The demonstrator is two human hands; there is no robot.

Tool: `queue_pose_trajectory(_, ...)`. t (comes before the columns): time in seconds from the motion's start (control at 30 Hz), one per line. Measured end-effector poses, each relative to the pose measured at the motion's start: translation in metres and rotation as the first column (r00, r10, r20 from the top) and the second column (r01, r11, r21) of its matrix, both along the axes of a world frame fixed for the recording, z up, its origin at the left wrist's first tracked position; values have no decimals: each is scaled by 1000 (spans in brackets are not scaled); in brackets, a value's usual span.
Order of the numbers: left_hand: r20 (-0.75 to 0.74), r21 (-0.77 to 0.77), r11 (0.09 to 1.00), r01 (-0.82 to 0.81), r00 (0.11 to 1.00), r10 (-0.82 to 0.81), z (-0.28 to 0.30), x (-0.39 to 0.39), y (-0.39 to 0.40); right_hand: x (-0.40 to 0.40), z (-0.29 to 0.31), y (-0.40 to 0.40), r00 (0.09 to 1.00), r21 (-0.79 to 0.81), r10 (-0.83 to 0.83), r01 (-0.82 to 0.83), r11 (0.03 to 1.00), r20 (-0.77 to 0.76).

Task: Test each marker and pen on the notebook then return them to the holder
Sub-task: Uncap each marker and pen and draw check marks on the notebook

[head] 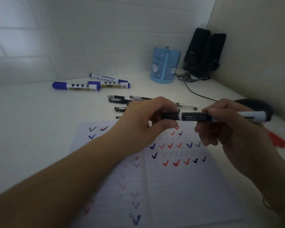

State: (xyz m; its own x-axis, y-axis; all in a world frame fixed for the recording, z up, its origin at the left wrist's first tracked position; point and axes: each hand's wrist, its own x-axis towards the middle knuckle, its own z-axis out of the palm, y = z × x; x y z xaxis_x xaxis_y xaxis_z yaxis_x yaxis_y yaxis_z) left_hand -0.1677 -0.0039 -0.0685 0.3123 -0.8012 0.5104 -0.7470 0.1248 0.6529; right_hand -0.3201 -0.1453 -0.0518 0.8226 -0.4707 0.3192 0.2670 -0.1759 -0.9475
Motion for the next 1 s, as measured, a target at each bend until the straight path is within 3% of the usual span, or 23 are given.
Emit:
queue_pose_trajectory(0.27,-40,-76,997,19,999,-22,-2,-4,0,3,0,2,1000,44,-22,23,999,-19)
queue_pose_trajectory(0.43,-227,-75,997,36,972,-52,-3,-6,1,7,-6,7,997,43,-5,2,999,81)
queue_pose_trajectory(0.57,-284,-109,993,47,956,-76,-1,-9,1,10,-10,6,991,57,54,-62,996,126)
queue_pose_trajectory(0.77,-232,-70,997,20,972,-35,1,-12,3,15,-15,5,994,47,63,-67,997,92)
queue_pose_trajectory(0.9,-86,27,998,-51,995,53,3,-6,-5,14,-10,-6,999,-8,3,-4,1000,-39)
queue_pose_trajectory(1.0,30,11,987,-161,987,161,5,-4,-4,3,1,-20,995,-20,-76,74,997,-71)
